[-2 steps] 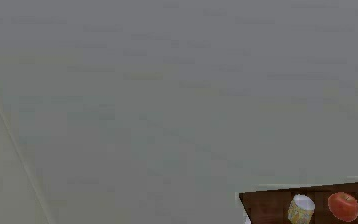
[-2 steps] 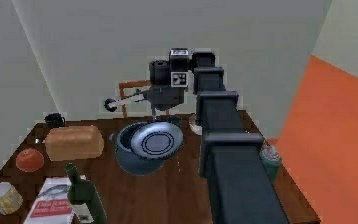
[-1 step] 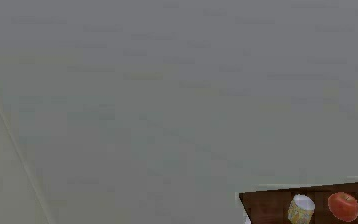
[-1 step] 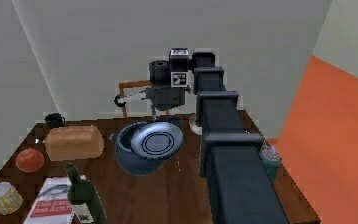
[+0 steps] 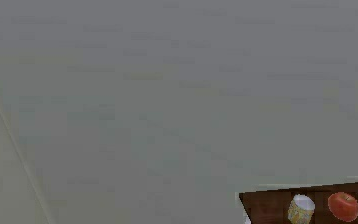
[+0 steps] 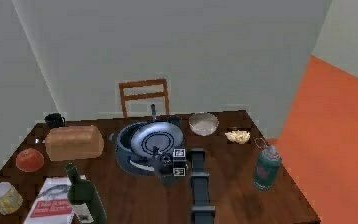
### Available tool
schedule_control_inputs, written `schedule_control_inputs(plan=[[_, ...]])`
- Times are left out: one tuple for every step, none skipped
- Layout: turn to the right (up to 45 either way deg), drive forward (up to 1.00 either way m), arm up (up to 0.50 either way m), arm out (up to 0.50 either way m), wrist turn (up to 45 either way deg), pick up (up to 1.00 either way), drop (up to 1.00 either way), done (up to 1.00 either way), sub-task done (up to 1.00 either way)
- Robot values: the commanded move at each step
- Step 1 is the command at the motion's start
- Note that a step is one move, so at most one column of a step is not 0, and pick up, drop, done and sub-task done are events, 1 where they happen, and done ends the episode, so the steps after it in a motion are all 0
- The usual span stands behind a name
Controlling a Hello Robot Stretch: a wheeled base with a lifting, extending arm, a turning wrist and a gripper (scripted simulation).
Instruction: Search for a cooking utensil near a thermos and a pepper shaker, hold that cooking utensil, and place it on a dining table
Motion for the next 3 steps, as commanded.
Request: schedule_control_inputs(plan=[[0.0, 0.0, 0.0, 0.0, 0.0, 1.0, 0.0, 0.0, 0.0], [0.0, 0.0, 0.1, 0.0, 0.0, 0.0, 0.0, 0.0, 0.0], [0.0, 0.0, 0.16, 0.0, 0.0, 0.0, 0.0, 0.0, 0.0]])
